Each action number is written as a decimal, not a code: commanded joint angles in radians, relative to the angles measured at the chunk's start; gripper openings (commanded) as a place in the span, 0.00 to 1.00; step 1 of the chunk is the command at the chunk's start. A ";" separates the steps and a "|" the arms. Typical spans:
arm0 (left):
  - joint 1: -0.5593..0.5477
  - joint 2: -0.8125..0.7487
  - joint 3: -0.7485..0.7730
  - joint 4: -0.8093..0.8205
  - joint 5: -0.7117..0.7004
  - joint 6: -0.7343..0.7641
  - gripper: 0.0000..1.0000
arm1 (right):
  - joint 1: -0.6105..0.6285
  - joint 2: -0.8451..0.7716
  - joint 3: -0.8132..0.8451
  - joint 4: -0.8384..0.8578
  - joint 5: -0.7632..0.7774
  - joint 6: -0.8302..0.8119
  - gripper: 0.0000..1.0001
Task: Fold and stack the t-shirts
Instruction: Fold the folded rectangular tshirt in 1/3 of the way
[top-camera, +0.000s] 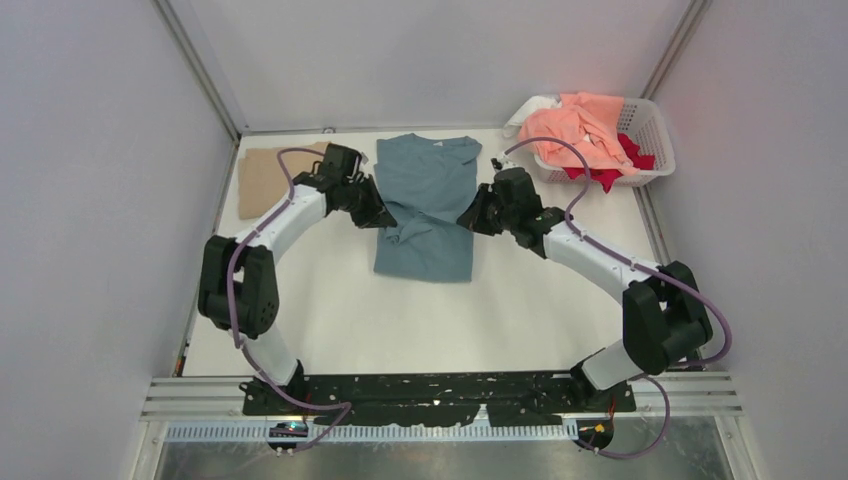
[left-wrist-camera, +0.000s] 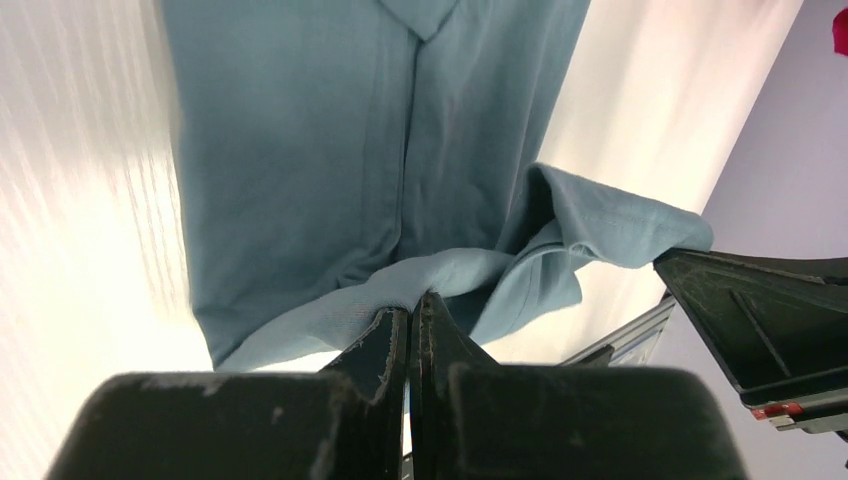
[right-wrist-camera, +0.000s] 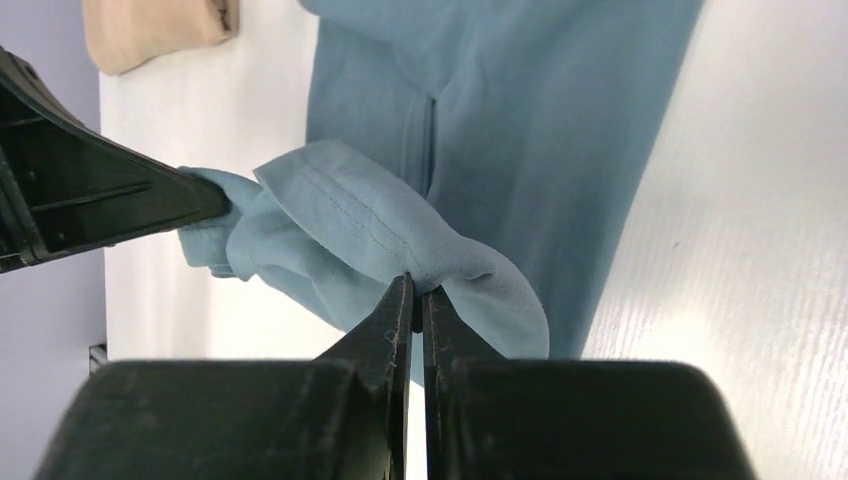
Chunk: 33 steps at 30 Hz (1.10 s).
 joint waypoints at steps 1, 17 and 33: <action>0.024 0.082 0.115 -0.055 0.029 0.042 0.00 | -0.032 0.040 0.057 0.051 0.030 -0.024 0.06; 0.085 0.317 0.292 -0.080 0.062 0.026 0.00 | -0.109 0.267 0.202 0.099 -0.035 -0.050 0.06; 0.119 0.455 0.487 -0.083 0.090 0.000 0.68 | -0.156 0.408 0.333 0.100 -0.051 -0.072 0.30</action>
